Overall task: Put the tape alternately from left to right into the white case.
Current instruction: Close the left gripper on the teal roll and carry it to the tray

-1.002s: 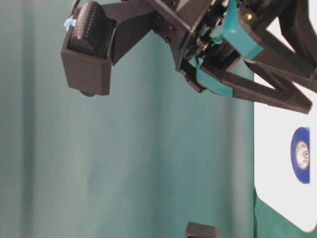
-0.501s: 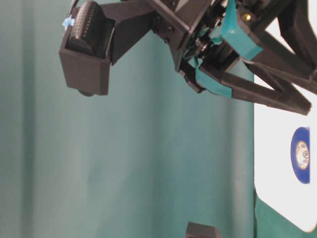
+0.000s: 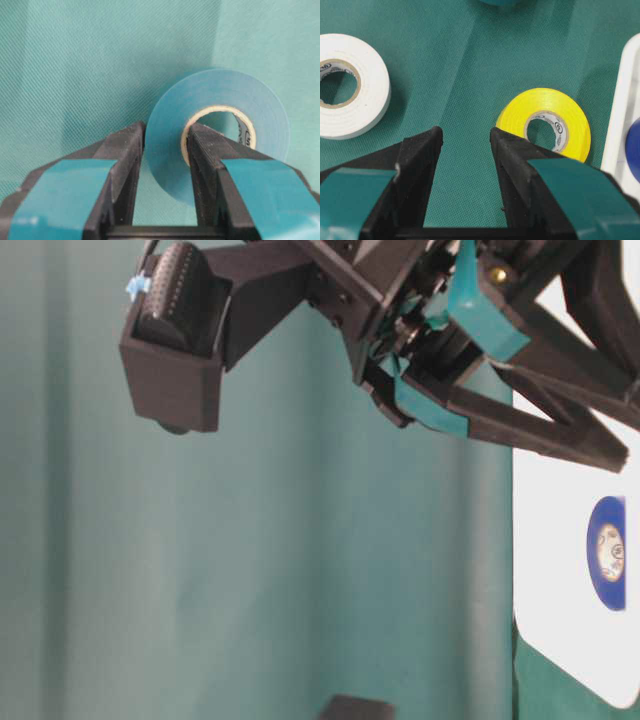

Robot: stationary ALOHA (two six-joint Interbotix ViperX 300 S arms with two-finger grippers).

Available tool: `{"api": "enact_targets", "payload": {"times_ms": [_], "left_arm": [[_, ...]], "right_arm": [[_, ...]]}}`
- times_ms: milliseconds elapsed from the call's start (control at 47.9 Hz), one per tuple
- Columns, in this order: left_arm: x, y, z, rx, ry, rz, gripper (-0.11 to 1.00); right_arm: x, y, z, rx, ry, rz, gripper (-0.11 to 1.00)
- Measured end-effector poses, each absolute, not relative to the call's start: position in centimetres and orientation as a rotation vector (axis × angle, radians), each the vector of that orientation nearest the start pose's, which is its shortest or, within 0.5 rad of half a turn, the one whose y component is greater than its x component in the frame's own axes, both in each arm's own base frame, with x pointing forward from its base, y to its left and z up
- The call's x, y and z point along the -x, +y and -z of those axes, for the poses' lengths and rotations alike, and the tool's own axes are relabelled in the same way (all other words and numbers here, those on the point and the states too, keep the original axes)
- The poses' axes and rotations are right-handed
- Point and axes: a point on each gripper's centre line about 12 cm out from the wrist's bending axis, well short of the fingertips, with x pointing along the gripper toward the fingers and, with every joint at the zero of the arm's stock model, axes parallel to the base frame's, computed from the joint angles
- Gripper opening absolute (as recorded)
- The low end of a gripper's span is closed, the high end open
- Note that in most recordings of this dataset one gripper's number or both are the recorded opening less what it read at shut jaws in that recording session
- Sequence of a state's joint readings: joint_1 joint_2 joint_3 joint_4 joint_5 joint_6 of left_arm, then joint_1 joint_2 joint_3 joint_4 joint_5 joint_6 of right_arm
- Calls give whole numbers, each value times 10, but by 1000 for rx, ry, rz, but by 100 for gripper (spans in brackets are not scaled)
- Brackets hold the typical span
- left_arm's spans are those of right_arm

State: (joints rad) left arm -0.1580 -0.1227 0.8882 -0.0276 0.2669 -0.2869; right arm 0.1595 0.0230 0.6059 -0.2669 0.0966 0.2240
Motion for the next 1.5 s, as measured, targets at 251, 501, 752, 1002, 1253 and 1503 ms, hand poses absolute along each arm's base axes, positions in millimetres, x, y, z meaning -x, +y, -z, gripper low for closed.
{"api": "enact_targets", "payload": {"times_ms": [251,501,752,1002,1253,1503], "left_arm": [[-291,-47,-150,206,1001,1,-4],[-282,-47,-170,206,985,8,-4],[-281,-45,-171,204,984,5,-4],[-290,-22,-179,176,951,-31,-4],[-305,7,-191,43,912,-29,-4],[-329,46,-191,47,914,-113,-4]], "right_arm": [[-393,60,-170,107,719,-143,50],[-393,60,-171,107,717,-143,50],[-393,60,-170,106,720,-142,50],[-393,60,-170,107,719,-143,50],[-393,60,-171,105,717,-143,50],[-393,60,-170,107,719,-143,50]]}}
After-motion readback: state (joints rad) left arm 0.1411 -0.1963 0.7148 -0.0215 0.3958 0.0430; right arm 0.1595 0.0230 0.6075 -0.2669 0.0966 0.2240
